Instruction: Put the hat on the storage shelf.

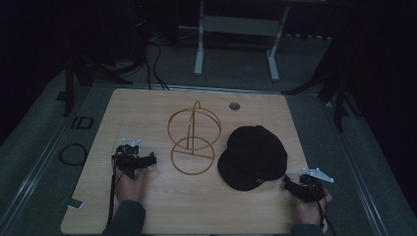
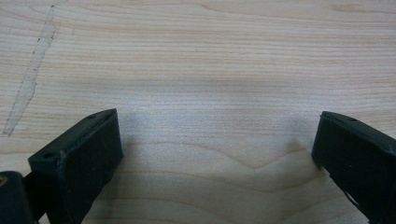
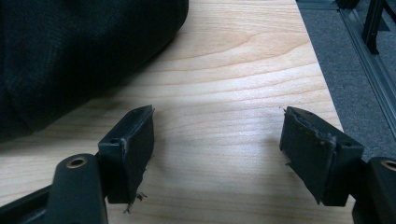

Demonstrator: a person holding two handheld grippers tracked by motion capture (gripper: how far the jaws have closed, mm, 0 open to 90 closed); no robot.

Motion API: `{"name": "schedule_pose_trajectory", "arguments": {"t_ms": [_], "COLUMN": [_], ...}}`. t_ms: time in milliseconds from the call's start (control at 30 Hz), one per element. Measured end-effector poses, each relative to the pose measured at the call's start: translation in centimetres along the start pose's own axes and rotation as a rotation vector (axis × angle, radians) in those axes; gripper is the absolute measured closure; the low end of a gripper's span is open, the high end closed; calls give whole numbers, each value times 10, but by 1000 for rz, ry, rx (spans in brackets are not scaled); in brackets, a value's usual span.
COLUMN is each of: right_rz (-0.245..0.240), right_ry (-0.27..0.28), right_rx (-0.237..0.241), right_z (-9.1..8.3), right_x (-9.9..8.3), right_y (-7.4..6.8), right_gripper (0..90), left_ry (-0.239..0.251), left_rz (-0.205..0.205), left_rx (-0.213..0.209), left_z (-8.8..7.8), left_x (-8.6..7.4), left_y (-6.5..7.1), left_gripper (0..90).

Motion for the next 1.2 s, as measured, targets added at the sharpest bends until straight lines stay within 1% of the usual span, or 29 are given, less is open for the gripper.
{"name": "schedule_pose_trajectory", "arguments": {"t_ms": [133,167,267,300,333,433,467,500,533,567,633,700,733,800,867,900,933,1000,1067,1100,1133,1167,1200], "right_rz": [-3,-14,-31,-31,-55,-94,-94,-101,-133,-148,-172,-177,-208,-233,-242,-255,-280,-298,-303,-313,-313,-331,-336], "right_ry": [-1,-4,-30,-30,-54,-106,-106,-118,-148,-161,-174,-174,-171,-168,-165,-161,-157,-152,-153,-149,-149,-144,-142], "right_rx": [3,9,24,24,41,63,63,69,90,99,113,118,128,129,133,134,145,151,158,170,170,184,191], "right_z": [0,0,0,0,0,-1,-1,-2,-4,-5,-7,-8,-13,-19,-21,-23,-30,-35,-38,-41,-41,-45,-47], "right_x": [0,0,0,0,0,-1,-1,-1,-1,-2,-3,-3,-2,0,1,3,6,9,10,12,12,15,16], "right_y": [-1,-2,-3,-3,-4,-4,-4,-5,-6,-7,-9,-10,-14,-18,-20,-22,-27,-31,-33,-36,-36,-41,-43], "right_gripper": [259,236,212,212,196,201,201,201,239,254,255,255,254,252,245,242,234,223,216,216,209,199,184], "left_ry": [-1,0,0,0,0,0,0,0,1,0,0,0,0,-1,-2,-1,0,0,0,0,0,0,0], "left_rz": [0,-1,-1,-1,0,1,1,1,2,2,2,3,3,4,4,4,2,3,3,3,3,4,4], "left_rx": [0,0,0,0,-1,-3,-3,-3,-3,-3,-3,-3,-4,-4,-3,-3,-4,-5,-4,-4,-4,-4,-4], "left_z": [0,0,0,0,0,0,0,0,0,0,0,0,0,0,0,0,0,0,1,1,1,1,1], "left_x": [0,0,0,0,0,0,0,0,0,0,0,1,1,1,0,1,1,1,1,1,1,1,1], "left_y": [0,0,1,1,1,1,1,1,2,2,2,2,2,2,3,3,3,3,3,3,3,3,4], "left_gripper": [12,12,12,12,12,12,13,13,12,12,12,12,12,13,13,13,13,13,12,12,12,13,13]}}
Point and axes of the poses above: each handheld gripper's, and its own axes: z roughly forward along the jaws, x roughly out of its top, y roughly to its right, the point moved 10 cm from there along z, roughly forward along the jaws, and after that the axes turned 8 degrees about -y, right-handed, at the moved point
